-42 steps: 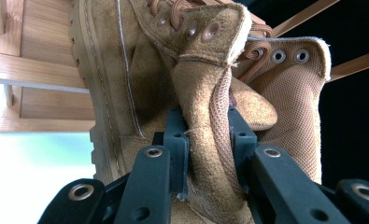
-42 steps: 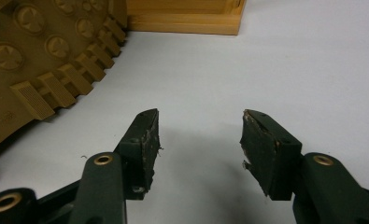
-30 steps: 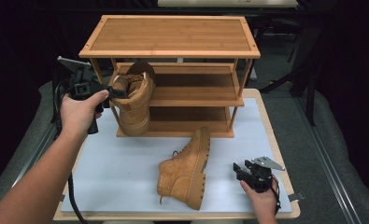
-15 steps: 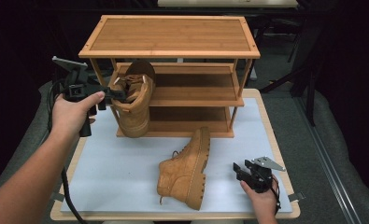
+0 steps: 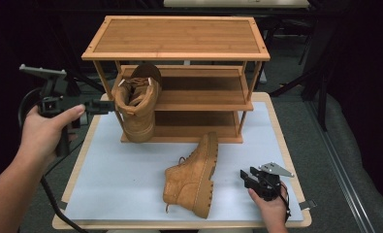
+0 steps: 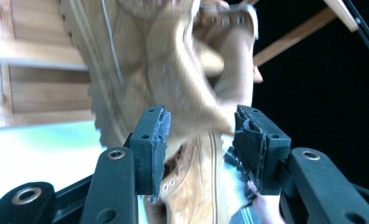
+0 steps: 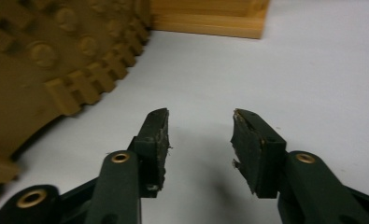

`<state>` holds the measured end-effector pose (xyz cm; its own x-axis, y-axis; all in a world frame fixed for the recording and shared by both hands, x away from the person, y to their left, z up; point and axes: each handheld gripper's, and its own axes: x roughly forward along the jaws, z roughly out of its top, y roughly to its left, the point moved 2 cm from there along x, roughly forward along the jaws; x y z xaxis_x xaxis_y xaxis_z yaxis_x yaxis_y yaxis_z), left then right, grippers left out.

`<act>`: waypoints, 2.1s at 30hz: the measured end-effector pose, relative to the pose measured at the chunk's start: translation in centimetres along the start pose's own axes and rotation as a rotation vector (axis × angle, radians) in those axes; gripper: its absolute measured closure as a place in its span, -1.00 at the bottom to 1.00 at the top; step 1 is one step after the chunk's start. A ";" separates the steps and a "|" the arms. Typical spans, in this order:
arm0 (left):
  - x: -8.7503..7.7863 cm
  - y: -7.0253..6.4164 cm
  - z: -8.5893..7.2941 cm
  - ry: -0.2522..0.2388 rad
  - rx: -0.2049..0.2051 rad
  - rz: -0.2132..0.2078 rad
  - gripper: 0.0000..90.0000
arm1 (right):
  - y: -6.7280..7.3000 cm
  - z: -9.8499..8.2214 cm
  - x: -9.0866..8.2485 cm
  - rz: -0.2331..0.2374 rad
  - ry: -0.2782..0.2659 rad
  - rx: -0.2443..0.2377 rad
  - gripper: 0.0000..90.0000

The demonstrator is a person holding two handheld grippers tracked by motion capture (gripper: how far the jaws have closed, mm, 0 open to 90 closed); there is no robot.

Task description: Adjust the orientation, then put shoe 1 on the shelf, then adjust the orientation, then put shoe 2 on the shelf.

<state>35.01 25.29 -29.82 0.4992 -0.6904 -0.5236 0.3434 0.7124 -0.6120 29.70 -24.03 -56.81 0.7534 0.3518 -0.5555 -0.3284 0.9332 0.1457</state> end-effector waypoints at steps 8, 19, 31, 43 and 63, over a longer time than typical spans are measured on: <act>1.4 6.1 -6.0 0.002 0.023 0.063 0.23 | 2.3 1.5 -0.5 0.091 -0.007 -0.062 0.50; 6.7 13.1 -12.3 0.023 0.017 0.100 0.28 | 4.7 4.9 -1.1 0.157 0.009 -0.111 0.62; 8.5 15.3 -15.1 0.017 -0.013 0.093 0.23 | 6.3 7.2 -1.3 0.198 0.009 -0.142 0.59; 8.3 15.6 -15.6 0.027 -0.024 0.092 0.22 | 9.3 8.7 -0.7 0.223 0.025 -0.220 0.69; 8.4 16.1 -16.1 0.054 -0.053 0.104 0.21 | 10.2 9.1 0.2 0.218 0.056 -0.247 0.77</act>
<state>31.95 29.00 -53.60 0.4859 -0.6196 -0.6164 0.2489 0.7742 -0.5820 31.67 -13.84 -48.00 0.6197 0.5304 -0.5785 -0.6118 0.7882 0.0672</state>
